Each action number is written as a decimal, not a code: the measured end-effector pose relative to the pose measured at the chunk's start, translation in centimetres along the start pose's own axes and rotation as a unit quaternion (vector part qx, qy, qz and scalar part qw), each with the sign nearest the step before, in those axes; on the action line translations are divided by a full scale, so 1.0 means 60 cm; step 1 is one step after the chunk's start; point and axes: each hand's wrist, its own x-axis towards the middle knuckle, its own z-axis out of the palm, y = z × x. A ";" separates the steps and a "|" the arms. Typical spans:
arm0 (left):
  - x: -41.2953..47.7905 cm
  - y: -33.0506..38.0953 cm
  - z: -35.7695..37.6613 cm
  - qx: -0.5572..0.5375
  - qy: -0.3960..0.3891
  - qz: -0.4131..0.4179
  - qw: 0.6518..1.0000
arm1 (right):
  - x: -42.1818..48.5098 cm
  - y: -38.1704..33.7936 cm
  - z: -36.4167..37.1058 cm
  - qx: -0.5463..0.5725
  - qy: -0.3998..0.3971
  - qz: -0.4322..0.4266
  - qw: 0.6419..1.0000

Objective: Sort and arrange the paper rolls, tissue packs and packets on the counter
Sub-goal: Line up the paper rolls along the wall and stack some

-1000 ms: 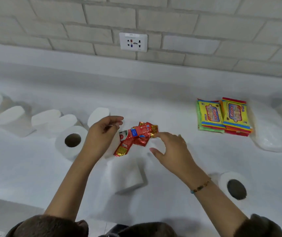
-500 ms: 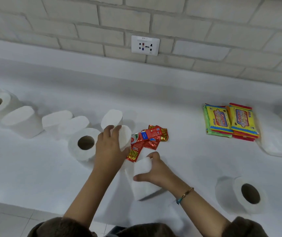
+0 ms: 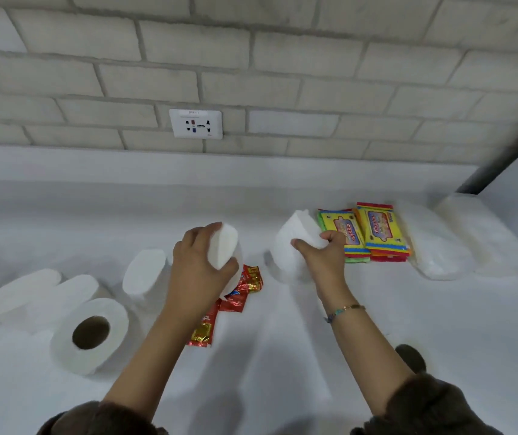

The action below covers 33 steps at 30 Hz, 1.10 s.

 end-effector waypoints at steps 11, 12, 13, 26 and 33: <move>0.131 0.035 0.149 -0.008 -0.035 0.013 0.999 | 0.091 0.061 0.063 -0.230 0.054 -0.147 0.960; 0.143 0.034 0.163 -0.003 -0.038 0.006 0.999 | 0.097 0.060 0.065 -0.236 0.052 -0.148 0.959; 0.153 0.033 0.174 0.003 -0.041 0.002 0.999 | 0.101 0.060 0.067 -0.241 0.049 -0.147 0.958; 0.163 0.009 0.153 -0.034 -0.020 -0.007 0.999 | 0.010 0.044 0.051 -0.214 0.014 -0.227 0.950; 0.060 -0.039 0.003 -0.078 -0.009 -0.013 0.997 | -0.091 0.068 0.093 -0.191 -0.066 -0.239 0.950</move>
